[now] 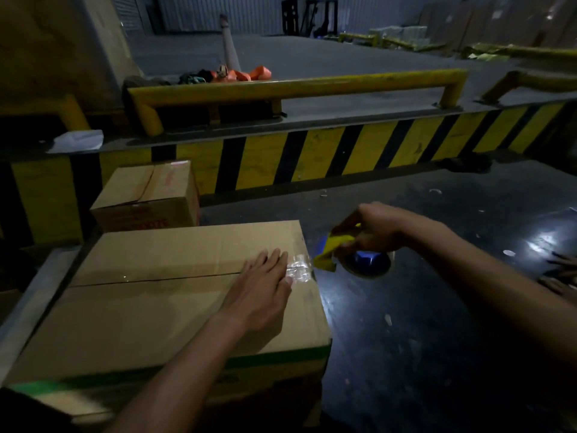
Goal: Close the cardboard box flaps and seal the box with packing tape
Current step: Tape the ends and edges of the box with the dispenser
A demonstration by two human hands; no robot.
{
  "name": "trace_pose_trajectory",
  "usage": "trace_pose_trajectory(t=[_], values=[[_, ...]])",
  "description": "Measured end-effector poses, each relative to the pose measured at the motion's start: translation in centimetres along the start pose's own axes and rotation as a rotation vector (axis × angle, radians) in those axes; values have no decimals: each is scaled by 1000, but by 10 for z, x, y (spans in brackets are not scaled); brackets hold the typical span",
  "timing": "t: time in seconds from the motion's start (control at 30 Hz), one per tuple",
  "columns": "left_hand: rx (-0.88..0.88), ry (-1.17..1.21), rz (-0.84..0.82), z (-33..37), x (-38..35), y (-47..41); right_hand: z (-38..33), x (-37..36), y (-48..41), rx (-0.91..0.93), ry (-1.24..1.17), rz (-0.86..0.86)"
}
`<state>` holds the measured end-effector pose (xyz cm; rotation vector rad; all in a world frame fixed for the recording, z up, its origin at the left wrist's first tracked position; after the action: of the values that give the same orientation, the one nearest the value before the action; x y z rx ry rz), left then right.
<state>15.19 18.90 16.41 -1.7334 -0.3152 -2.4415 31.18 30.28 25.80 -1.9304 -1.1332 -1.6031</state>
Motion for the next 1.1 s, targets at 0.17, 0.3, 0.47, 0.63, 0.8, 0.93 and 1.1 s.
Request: trace_pose_trajectory(t=[0.17, 0.3, 0.47, 0.63, 0.8, 0.93, 1.1], values=[[45, -76, -19, -63, 30, 9, -46, 7, 20, -4, -180, 311], [60, -250, -78, -117, 42, 17, -83, -25, 14, -29, -304, 432], [64, -245, -8, -131, 32, 18, -105, -46, 10, -154, -234, 555], [114, -229, 13, -136, 28, 22, -120, -43, 11, -185, -109, 637], [182, -186, 28, -138, 25, 34, -120, -42, 5, -170, -118, 625], [244, -176, 11, -130, 21, 40, -118, -39, -2, -140, -132, 587], [274, -142, -32, -120, 29, 31, -115, -36, 4, -81, -178, 637]])
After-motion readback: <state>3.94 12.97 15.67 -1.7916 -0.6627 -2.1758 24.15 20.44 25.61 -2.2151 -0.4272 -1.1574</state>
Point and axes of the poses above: each hand's wrist, its own y-axis away from the middle knuckle, its own x-axis out of the back of the hand, z = x × y, the point moved 9 cm from there along -y, towards the middle knuckle, and after that the axes turned 14 degrees about x, right-handed, at the moved point
